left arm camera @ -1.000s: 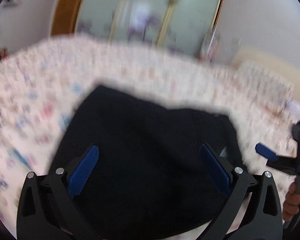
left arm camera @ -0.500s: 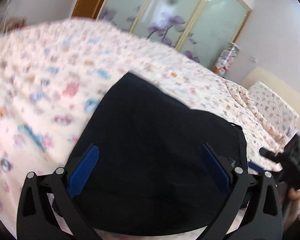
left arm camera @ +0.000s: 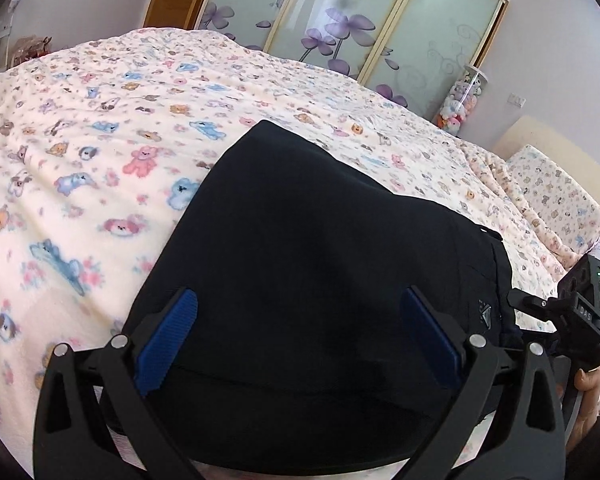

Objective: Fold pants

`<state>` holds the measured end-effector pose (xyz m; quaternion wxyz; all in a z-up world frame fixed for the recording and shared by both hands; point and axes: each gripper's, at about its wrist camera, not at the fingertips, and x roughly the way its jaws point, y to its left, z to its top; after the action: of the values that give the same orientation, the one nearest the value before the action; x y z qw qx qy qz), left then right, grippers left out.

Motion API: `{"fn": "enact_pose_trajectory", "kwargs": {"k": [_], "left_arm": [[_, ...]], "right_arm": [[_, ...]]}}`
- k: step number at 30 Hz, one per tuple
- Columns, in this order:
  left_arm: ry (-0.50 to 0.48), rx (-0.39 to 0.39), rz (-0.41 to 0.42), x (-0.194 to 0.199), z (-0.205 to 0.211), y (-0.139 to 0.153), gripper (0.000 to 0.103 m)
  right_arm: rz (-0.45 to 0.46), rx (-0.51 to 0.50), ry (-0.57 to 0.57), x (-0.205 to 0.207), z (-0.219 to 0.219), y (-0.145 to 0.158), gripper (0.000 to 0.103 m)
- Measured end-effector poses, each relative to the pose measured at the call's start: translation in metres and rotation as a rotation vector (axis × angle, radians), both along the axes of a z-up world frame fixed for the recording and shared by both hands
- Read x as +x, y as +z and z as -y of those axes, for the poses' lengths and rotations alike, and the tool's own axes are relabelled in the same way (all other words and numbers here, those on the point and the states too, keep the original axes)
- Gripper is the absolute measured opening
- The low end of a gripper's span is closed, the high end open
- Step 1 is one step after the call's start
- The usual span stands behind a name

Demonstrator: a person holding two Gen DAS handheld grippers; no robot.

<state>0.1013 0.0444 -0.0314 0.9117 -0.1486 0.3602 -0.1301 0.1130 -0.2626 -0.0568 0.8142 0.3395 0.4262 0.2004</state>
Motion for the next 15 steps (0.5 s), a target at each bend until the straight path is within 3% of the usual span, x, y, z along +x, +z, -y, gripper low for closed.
{"fn": "enact_pose_trajectory", "kwargs": {"k": [7, 12, 15], "left_arm": [[-0.001, -0.001, 0.0, 0.0, 0.0, -0.001, 0.101], [0.0, 0.003, -0.001, 0.0, 0.0, -0.001, 0.101], [0.001, -0.001, -0.003, 0.0, 0.0, -0.001, 0.101]], "right_arm": [[-0.004, 0.059, -0.047, 0.003, 0.011, -0.012, 0.077], [0.021, 0.031, -0.033, 0.001, 0.012, -0.011, 0.058], [0.031, 0.027, -0.025, 0.002, 0.007, -0.006, 0.057]]}}
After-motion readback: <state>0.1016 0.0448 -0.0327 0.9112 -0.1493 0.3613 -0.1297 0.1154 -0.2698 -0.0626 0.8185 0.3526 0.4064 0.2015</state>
